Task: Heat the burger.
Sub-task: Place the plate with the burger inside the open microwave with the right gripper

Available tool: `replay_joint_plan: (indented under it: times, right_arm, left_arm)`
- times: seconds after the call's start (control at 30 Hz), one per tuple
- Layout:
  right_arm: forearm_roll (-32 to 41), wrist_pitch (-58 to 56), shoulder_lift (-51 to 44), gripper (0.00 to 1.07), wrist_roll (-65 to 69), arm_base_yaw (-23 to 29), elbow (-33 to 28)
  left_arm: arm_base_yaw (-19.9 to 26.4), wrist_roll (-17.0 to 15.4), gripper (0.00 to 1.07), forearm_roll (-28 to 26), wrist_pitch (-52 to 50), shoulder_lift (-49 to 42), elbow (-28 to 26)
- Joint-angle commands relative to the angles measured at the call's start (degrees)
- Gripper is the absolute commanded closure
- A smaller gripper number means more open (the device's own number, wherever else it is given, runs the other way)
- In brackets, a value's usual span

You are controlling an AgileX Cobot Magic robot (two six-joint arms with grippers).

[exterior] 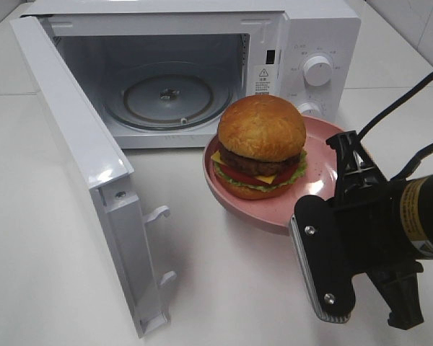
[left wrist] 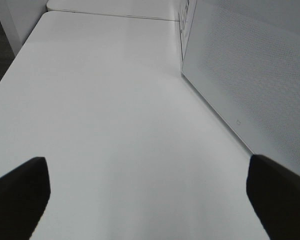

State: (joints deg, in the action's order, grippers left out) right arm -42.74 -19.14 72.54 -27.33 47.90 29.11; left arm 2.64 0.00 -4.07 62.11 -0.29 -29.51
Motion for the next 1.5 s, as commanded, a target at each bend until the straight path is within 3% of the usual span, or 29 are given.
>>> replay_joint_plan:
  times: [0.03,0.57,1.03,1.5]
  right_arm:
    - [1.9,2.2,-0.3,1.05,-4.9,0.1,0.0]
    - [24.1,5.7,-0.3,1.05,-30.3,-0.1,0.6]
    - [29.5,6.8,-0.3,1.05,-38.3,-5.6,4.5]
    - [44.4,8.5,0.2,1.05,-58.6,-7.4,6.5]
  left_arm:
    - [-0.1,-0.7,0.07,-0.2,-1.0,-0.7,0.1]
    - [-0.1,-0.7,0.07,-0.2,-1.0,-0.7,0.1]
    - [-0.1,-0.7,0.07,-0.2,-1.0,-0.7,0.1]
    - [-0.1,-0.7,0.07,-0.2,-1.0,-0.7,0.1]
